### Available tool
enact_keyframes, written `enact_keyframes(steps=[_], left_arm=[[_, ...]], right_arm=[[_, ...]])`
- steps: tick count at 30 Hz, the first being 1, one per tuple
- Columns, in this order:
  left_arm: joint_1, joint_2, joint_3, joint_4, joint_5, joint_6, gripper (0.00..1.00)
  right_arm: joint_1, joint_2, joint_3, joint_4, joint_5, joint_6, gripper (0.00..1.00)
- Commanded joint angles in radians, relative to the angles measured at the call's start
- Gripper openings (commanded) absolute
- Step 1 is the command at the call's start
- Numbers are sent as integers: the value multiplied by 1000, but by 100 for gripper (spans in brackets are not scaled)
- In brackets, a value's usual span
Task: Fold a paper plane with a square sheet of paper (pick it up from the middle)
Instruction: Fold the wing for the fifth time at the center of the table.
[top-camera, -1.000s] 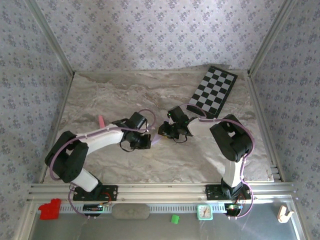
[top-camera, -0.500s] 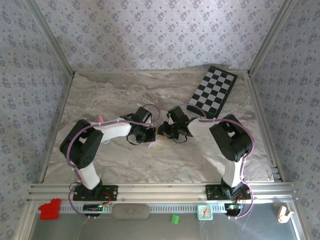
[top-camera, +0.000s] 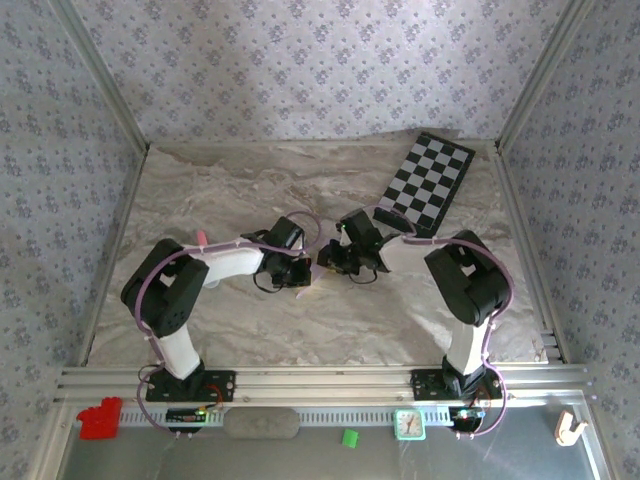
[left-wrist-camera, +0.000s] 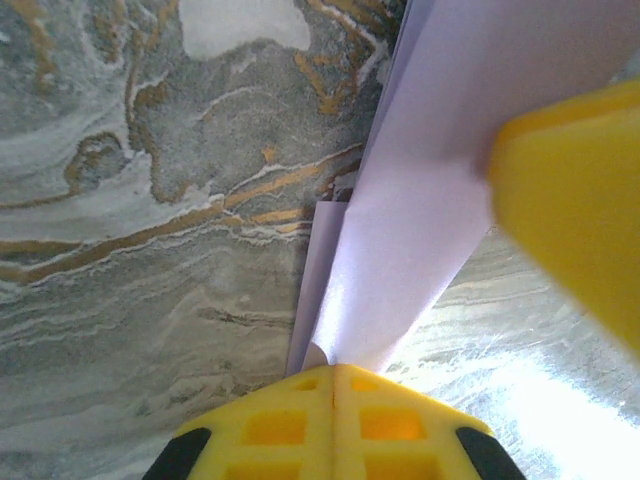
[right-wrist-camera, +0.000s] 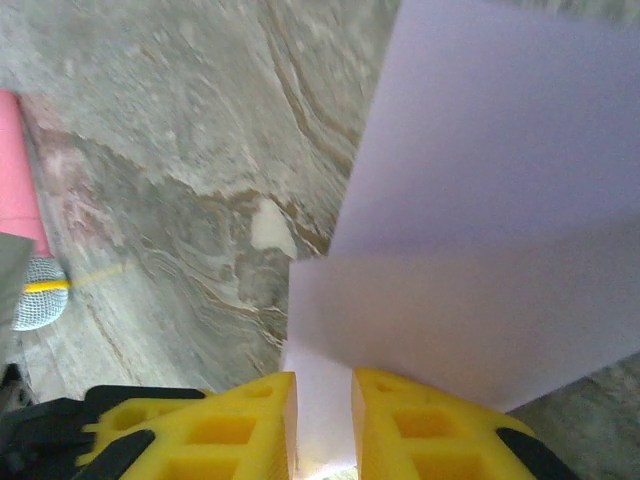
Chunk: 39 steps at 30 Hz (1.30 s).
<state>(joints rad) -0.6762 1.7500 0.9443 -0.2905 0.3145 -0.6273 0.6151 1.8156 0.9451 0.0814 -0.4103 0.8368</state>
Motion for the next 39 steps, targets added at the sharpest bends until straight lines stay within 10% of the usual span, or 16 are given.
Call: enact_keyframes(steps=[1, 39], left_arm=[[-13, 19, -41, -111, -61, 20, 0], [-11, 15, 73, 56, 3, -3, 6]], right_arm=[[-15, -44, 16, -55, 47, -76, 22], [-55, 129, 87, -151, 24, -144, 20]])
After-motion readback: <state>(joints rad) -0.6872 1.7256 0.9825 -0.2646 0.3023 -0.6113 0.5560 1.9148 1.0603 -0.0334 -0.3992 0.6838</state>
